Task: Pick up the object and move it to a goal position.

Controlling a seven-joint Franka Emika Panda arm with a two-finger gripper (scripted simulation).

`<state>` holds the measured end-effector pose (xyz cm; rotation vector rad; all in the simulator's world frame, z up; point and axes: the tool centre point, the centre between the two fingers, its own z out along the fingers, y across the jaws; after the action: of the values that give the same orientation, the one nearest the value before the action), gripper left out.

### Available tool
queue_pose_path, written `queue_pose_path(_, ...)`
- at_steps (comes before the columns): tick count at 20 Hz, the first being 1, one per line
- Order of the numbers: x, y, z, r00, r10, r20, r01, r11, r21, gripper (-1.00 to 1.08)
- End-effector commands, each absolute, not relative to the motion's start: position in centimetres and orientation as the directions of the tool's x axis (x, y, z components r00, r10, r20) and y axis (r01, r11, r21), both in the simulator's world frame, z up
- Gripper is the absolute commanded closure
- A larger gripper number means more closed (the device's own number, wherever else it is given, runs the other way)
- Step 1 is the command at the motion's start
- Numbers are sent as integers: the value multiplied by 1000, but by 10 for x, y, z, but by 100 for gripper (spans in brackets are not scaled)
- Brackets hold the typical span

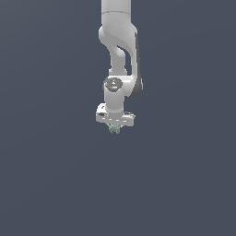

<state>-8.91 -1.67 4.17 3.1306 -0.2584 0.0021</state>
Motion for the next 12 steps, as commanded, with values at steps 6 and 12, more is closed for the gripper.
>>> queue_pose_path(6, -81, -16, 46, 986, -167, 26, -167, -986, -1, 108)
queue_pose_path(12, -52, -13, 63, 977, -179, 119, -180, -984, -7, 108)
